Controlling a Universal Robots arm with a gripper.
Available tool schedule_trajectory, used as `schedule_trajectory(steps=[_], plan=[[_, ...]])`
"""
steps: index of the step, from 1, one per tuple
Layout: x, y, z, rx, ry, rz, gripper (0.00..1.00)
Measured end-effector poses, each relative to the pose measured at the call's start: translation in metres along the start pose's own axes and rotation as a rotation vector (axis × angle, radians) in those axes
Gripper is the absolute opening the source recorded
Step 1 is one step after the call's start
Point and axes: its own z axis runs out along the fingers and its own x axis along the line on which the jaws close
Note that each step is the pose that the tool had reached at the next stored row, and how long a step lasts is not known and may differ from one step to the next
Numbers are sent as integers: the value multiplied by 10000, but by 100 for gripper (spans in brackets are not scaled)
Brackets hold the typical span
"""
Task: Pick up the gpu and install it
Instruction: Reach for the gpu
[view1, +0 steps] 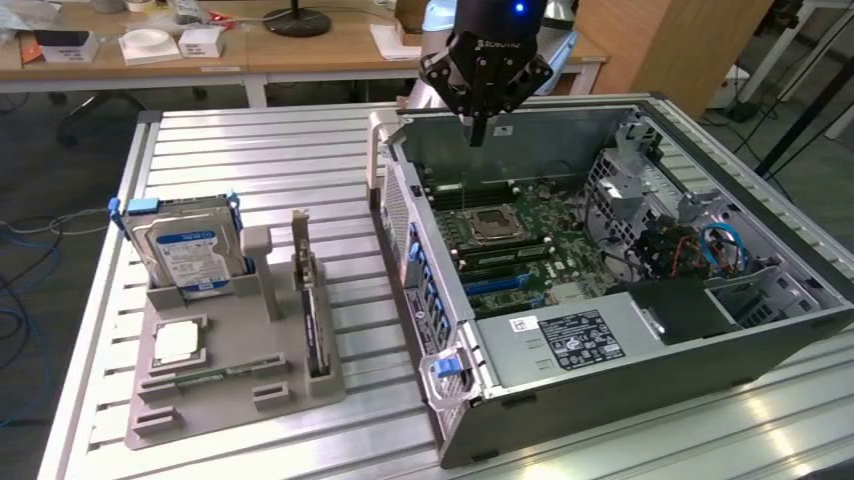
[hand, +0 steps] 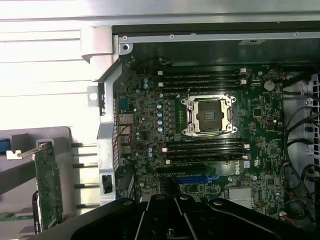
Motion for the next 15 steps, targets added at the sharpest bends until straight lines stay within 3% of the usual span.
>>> schedule_trajectory(steps=[5, 15], plan=[[4, -1, 1, -2, -2, -1, 11], [208, -16, 2, 0, -1, 0, 11]])
